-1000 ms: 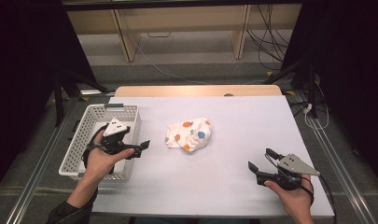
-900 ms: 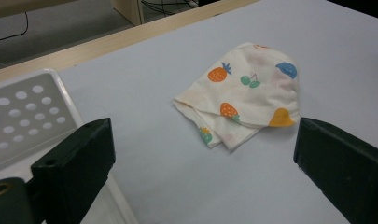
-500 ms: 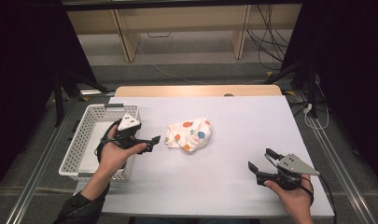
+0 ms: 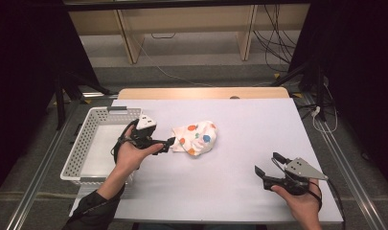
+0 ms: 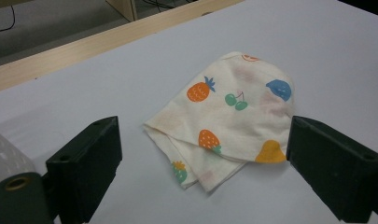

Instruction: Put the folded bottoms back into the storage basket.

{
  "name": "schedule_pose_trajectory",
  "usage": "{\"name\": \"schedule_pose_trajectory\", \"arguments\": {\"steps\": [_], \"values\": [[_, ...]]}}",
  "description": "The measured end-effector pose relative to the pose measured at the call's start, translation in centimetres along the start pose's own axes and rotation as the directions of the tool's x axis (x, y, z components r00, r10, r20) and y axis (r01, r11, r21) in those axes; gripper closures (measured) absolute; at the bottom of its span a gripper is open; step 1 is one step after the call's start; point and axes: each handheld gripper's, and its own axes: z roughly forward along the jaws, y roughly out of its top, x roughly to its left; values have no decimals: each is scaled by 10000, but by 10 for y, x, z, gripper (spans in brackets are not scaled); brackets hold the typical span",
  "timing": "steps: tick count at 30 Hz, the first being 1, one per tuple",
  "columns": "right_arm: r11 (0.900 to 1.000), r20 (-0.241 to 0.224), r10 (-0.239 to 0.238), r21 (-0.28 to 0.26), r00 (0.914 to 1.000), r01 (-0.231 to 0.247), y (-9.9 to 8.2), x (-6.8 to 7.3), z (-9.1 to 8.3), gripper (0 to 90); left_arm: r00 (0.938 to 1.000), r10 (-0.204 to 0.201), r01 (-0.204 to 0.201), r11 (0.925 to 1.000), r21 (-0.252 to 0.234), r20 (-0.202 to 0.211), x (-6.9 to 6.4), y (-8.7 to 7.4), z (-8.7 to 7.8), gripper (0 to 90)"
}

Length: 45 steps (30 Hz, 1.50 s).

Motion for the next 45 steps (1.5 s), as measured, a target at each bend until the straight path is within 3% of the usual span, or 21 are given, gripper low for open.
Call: {"name": "schedule_pose_trajectory", "arguments": {"steps": [12,28,45], "values": [[9999,21,-29,97,10000,29,0,0,0,174,9996,-213,218,9993,289,-193,-3,3,19,122],[9999,-26,-39,162,10000,40,0,0,1,174,9987,-323,360,9948,950,-403,-13,-1,59,149],[9998,-40,-79,172,10000,80,-1,1,2,173,9948,-687,799,9840,1592,-748,-17,-12,97,144]]}}
